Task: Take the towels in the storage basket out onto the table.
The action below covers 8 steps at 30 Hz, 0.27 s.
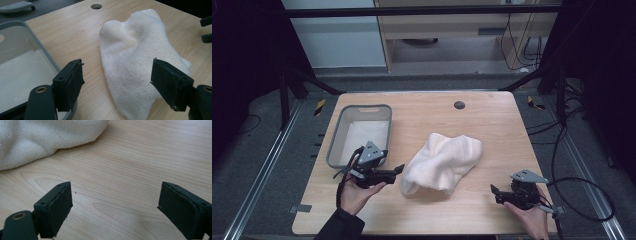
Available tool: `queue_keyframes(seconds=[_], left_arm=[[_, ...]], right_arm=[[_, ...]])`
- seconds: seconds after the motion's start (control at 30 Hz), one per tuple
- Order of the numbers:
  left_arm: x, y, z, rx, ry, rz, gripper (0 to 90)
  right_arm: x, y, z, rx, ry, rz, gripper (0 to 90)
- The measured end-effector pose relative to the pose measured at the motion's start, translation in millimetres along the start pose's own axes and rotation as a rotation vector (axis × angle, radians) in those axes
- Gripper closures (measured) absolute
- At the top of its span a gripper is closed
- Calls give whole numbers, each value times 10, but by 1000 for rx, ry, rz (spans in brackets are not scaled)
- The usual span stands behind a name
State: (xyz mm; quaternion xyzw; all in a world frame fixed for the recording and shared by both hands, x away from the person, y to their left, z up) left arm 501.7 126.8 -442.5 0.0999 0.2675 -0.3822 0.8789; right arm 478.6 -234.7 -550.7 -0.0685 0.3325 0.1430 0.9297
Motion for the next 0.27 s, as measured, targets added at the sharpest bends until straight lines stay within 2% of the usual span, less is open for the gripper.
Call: queue_keyframes(seconds=[0.27], left_arm=[[-171,149,-156,-32,-17,41,253]], right_arm=[[-2,-18,-15,1,-1,-5,114]])
Point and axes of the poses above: each handheld gripper's, and its own axes: x roughly forward along the jaws, z roughly out of its top, y roughly to its left, the point moved 10 cm from there along x, roughly forward along the jaws, and after that the axes turned 4 degrees about -z, right-handed, at the moved point
